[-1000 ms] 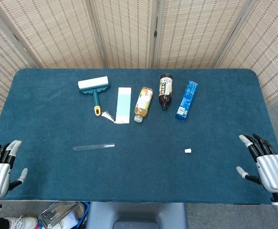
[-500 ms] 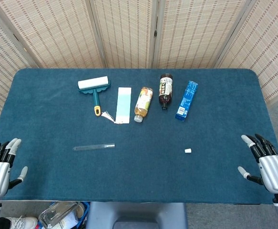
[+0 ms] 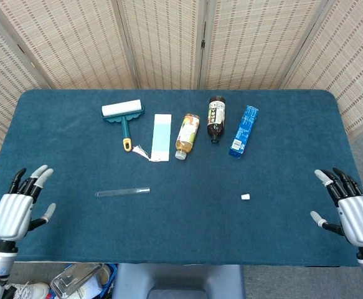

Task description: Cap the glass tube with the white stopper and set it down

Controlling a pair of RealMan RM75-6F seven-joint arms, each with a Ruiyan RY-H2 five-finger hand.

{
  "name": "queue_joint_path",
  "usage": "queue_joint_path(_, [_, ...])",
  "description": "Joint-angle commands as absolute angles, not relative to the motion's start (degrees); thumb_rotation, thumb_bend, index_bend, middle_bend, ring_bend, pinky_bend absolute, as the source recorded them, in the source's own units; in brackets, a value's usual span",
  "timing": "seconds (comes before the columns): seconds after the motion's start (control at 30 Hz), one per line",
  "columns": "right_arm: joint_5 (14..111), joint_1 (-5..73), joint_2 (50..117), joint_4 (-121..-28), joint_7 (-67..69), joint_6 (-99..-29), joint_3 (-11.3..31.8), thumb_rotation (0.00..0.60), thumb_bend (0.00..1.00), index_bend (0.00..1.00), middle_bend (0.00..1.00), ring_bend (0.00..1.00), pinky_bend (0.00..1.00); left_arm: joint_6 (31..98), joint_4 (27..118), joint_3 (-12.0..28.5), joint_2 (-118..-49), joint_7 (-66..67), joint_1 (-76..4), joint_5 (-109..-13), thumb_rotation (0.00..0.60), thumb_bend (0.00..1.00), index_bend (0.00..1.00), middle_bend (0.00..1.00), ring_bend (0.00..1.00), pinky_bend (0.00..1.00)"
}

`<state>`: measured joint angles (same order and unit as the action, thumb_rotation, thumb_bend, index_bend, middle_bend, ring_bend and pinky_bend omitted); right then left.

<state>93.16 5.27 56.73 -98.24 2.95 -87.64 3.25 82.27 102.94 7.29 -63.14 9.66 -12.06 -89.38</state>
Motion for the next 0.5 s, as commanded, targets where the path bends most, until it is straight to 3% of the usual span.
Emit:
queue_joint_path(0.03, [93.11, 5.43, 56.53, -98.38, 3.11, -87.61, 3.42, 0.6, 0.19, 0.09, 0.13, 0.04, 0.12, 77.4, 103.75, 9.48, -63.91, 11.33, -16.53, -88.87, 0.6, 0.28, 0.2, 0.25, 0.37, 0.27])
queue_joint_path(0.1, [93.02, 5.59, 56.29, -98.49, 3.14, -87.44, 3.52, 0.6, 0.19, 0.09, 0.13, 0.04, 0.12, 74.26, 103.87, 10.36, -64.68, 13.12, -19.15, -87.99, 0.6, 0.26, 0.21, 0.32, 0.43, 0.34])
queue_joint_path(0.17, [92.96, 5.74, 56.04, -98.64, 3.03, -87.21, 3.56, 0.6, 0.19, 0.09, 0.13, 0.04, 0.12, 71.16, 104.19, 10.73, -65.14, 14.86, -21.24, -86.74, 0.6, 0.25, 0.22, 0.4, 0.5, 0.5])
queue_joint_path(0.33, [92.72, 6.07, 55.51, -99.03, 2.78, -86.83, 3.74, 0.6, 0.19, 0.09, 0.13, 0.04, 0.12, 64.04, 105.24, 11.44, -66.95, 20.78, -26.34, -82.65, 0.6, 0.23, 0.22, 0.51, 0.62, 0.74])
queue_joint_path(0.5, [92.48, 6.44, 55.41, -98.92, 2.97, -86.42, 3.9, 0.6, 0.19, 0.09, 0.13, 0.04, 0.12, 59.55, 105.72, 11.76, -69.71, 26.07, -30.14, -77.57, 0.6, 0.23, 0.22, 0.58, 0.68, 0.82])
